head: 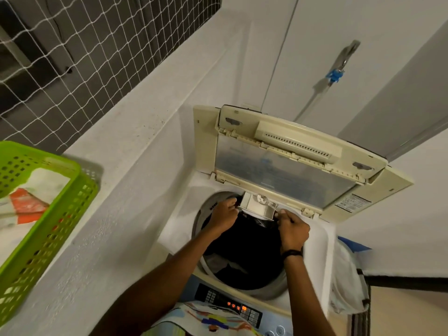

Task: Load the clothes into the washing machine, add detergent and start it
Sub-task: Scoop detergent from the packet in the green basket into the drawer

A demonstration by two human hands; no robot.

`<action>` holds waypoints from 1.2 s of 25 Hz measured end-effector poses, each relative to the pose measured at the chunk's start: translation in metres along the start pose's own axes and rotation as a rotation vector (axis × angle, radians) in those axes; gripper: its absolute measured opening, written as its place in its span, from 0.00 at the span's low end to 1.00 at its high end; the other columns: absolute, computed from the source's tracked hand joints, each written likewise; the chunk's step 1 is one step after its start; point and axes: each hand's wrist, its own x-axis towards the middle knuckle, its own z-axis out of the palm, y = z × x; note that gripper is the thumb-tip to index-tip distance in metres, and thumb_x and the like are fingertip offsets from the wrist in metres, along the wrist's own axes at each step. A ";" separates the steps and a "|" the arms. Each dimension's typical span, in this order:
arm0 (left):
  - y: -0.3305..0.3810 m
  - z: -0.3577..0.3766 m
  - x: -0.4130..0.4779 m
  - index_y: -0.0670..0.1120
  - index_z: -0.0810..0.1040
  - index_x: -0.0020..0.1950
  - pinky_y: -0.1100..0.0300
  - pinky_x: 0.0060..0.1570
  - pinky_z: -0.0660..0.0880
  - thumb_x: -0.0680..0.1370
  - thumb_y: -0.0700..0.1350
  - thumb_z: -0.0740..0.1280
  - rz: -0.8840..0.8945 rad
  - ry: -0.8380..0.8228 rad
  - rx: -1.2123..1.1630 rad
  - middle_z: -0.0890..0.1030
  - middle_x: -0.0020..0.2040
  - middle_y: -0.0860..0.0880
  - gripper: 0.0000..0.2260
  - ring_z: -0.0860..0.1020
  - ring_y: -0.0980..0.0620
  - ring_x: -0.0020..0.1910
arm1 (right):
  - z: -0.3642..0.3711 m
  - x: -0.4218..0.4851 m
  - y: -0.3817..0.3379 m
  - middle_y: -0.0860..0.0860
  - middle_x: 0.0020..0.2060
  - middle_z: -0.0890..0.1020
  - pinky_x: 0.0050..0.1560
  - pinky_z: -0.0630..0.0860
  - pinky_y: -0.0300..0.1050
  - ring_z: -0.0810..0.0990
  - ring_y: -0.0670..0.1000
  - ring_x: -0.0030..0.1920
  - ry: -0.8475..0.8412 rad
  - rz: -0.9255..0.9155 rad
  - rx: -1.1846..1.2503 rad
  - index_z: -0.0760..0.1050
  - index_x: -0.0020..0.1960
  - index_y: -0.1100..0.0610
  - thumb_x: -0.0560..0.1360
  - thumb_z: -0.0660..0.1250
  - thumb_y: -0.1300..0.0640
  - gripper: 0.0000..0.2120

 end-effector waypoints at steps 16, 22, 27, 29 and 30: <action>0.040 -0.175 -0.256 0.46 0.82 0.57 0.59 0.57 0.78 0.78 0.41 0.69 0.450 0.719 -0.524 0.85 0.52 0.49 0.09 0.83 0.52 0.54 | 0.024 -0.193 -0.155 0.51 0.39 0.82 0.34 0.72 0.33 0.76 0.44 0.35 -0.971 0.142 0.524 0.80 0.49 0.57 0.77 0.63 0.66 0.09; 0.022 -0.241 -0.336 0.42 0.82 0.57 0.58 0.54 0.79 0.80 0.39 0.66 0.462 1.076 -0.556 0.85 0.53 0.46 0.08 0.83 0.48 0.55 | 0.045 -0.269 -0.197 0.51 0.42 0.82 0.38 0.74 0.30 0.77 0.39 0.37 -1.231 -0.300 0.357 0.82 0.53 0.63 0.80 0.63 0.62 0.09; -0.002 -0.274 -0.358 0.47 0.82 0.53 0.54 0.54 0.77 0.75 0.62 0.62 0.236 1.127 -0.878 0.84 0.50 0.47 0.22 0.81 0.46 0.52 | 0.088 -0.309 -0.216 0.53 0.35 0.86 0.33 0.71 0.44 0.74 0.48 0.30 -1.175 -0.560 0.145 0.85 0.44 0.55 0.75 0.67 0.61 0.08; -0.005 -0.283 -0.361 0.48 0.81 0.53 0.57 0.50 0.76 0.74 0.67 0.58 0.146 1.064 -0.974 0.81 0.49 0.45 0.25 0.79 0.48 0.50 | 0.102 -0.320 -0.216 0.49 0.35 0.86 0.37 0.75 0.46 0.79 0.49 0.32 -1.054 -0.884 -0.085 0.85 0.41 0.50 0.71 0.66 0.55 0.08; -0.005 -0.286 -0.362 0.49 0.81 0.52 0.58 0.50 0.76 0.74 0.68 0.58 0.117 1.043 -0.987 0.80 0.49 0.45 0.26 0.78 0.48 0.50 | 0.108 -0.326 -0.217 0.49 0.36 0.86 0.39 0.77 0.47 0.82 0.52 0.35 -0.951 -1.048 -0.209 0.85 0.40 0.50 0.70 0.66 0.53 0.09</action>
